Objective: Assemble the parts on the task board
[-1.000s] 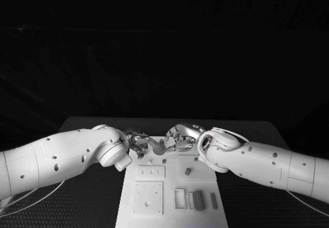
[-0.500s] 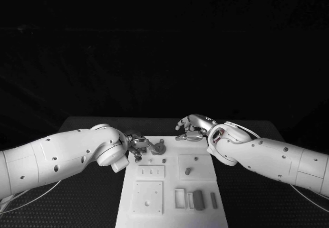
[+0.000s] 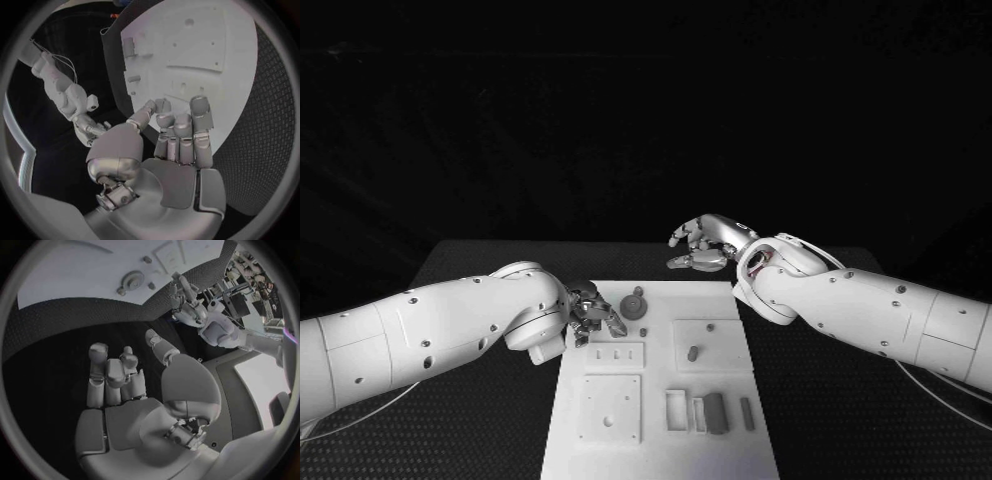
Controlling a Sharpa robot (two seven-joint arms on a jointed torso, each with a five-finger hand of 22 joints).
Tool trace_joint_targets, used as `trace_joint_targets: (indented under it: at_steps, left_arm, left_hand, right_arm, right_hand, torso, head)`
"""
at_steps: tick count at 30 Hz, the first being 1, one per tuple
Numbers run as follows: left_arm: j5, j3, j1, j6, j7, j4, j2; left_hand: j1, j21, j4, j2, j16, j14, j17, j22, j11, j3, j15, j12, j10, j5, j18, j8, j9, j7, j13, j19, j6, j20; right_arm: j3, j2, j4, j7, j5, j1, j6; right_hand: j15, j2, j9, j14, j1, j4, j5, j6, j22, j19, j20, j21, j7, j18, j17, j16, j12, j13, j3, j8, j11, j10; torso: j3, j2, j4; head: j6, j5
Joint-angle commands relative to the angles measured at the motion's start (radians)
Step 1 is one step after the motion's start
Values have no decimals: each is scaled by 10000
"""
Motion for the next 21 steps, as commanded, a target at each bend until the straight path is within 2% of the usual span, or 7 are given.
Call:
trace_joint_targets:
  at_steps: [1,2,4,8,17,21]
  left_arm:
    - [-493,5,-37,471,-347,-39,71]
    - [-587,6,-60,511,-367,-57,93]
    - [-698,6,-89,500,-388,-77,115]
    - [-944,7,-143,533,-426,-114,157]
    - [-1019,9,-227,896,-578,-235,316]
    - [-1030,9,-285,888,-612,-336,380]
  left_hand:
    - [-70,-24,53,79,68,-130,-111,19,-134,224,-367,-81,29,300,323,952,1890,-169,-12,49,763,-69]
    - [-144,-38,54,73,107,-133,-190,34,-151,307,-389,-99,50,494,304,1026,2192,-192,-16,70,715,-87]
    - [-207,-52,50,70,153,-141,-269,54,-177,392,-406,-113,68,622,290,1077,2497,-205,-14,88,675,-111]
    - [-294,-67,40,35,229,-150,-382,91,-192,483,-426,-127,94,685,266,1096,2907,-238,-5,119,645,-146]
    - [-568,-119,82,17,387,-168,-640,162,-291,604,-493,-159,147,1003,205,1145,3869,-346,22,192,807,-215]
    - [-611,-139,73,29,412,-175,-694,171,-307,631,-508,-170,150,1045,195,1123,4056,-359,33,199,814,-228]
  right_arm:
    - [4,43,-93,147,292,32,-65]
    - [5,58,-127,148,308,40,-64]
    - [9,68,-146,149,337,47,-66]
    - [30,90,-151,149,338,58,-54]
    - [53,151,-138,143,338,59,-8]
    - [60,151,-141,137,338,59,3]
  right_hand:
    - [41,42,6,-32,52,14,67,-287,67,-23,7,-68,361,627,5,-53,-34,-14,53,-3,-9,-70]
    - [40,46,6,-33,54,13,67,-287,67,-23,7,-68,361,627,5,-53,-34,-15,53,-3,-9,-70]
    - [40,50,6,-34,55,11,67,-287,67,-24,8,-69,361,627,4,-54,-34,-16,53,-3,-10,-70]
    - [39,58,6,-35,59,7,67,-286,68,-24,8,-70,360,627,4,-54,-35,-17,53,-3,-10,-71]
    - [38,70,7,-38,65,-4,67,-286,70,-26,10,-72,359,627,3,-56,-36,-21,50,-2,-11,-73]
    - [38,73,7,-39,68,-9,67,-286,71,-27,10,-72,359,627,3,-56,-37,-22,49,-2,-12,-73]
  torso:
    - [-18,-1,4]
    - [-22,-4,8]
    - [-23,-5,11]
    - [-19,-6,28]
    - [-24,-7,9]
    - [-31,-10,13]
  head:
    - [-65,-35]
    - [-96,-47]
    - [-126,-52]
    - [-191,-62]
    - [-301,-65]
    - [-321,-71]
